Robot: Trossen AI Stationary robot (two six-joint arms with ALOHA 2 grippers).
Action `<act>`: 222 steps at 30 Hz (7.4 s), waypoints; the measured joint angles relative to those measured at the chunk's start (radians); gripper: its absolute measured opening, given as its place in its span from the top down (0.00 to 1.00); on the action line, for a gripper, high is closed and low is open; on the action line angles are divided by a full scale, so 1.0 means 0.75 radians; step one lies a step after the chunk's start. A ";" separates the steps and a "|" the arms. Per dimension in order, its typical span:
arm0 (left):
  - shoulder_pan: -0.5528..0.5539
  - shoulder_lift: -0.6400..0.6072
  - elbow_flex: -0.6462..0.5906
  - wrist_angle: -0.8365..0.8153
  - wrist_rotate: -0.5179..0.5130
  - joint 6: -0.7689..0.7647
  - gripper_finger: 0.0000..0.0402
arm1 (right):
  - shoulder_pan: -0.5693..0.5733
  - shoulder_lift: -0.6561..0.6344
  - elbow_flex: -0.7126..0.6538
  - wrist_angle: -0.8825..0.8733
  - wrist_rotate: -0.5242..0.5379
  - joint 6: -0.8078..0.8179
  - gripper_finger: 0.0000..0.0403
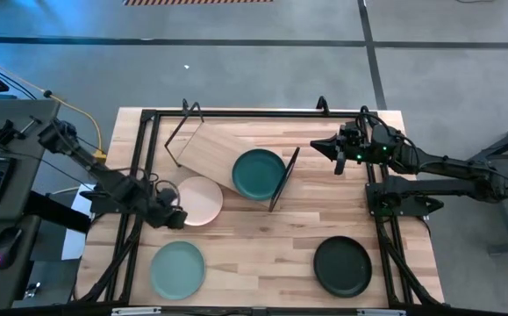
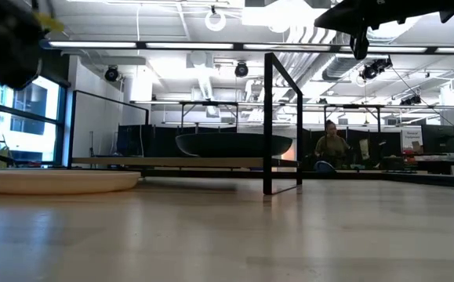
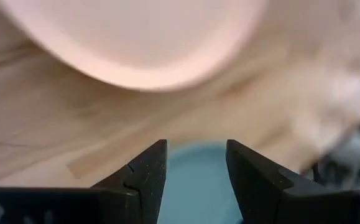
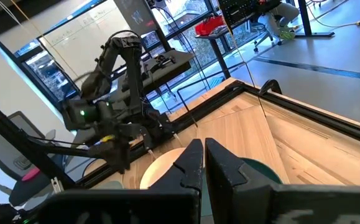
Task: Place and stack plates onto a shelf
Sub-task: Put the pink plate on the shelf, then adjust the dark green plate on the shelf
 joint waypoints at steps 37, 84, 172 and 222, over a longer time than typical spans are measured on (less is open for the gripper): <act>-0.065 0.259 -0.163 0.016 -0.112 -0.561 0.95 | 0.000 0.000 0.001 -0.004 0.000 -0.010 1.00; 0.735 0.322 0.168 -0.234 -0.756 -0.158 1.00 | -0.005 0.001 0.001 -0.056 0.094 -0.071 1.00; 0.577 -0.126 0.169 1.059 -0.310 1.659 1.00 | 0.457 0.833 -0.291 0.407 0.484 0.245 1.00; 0.577 -0.126 0.169 1.058 -0.353 1.681 1.00 | 0.376 0.957 -0.291 0.670 0.502 0.206 1.00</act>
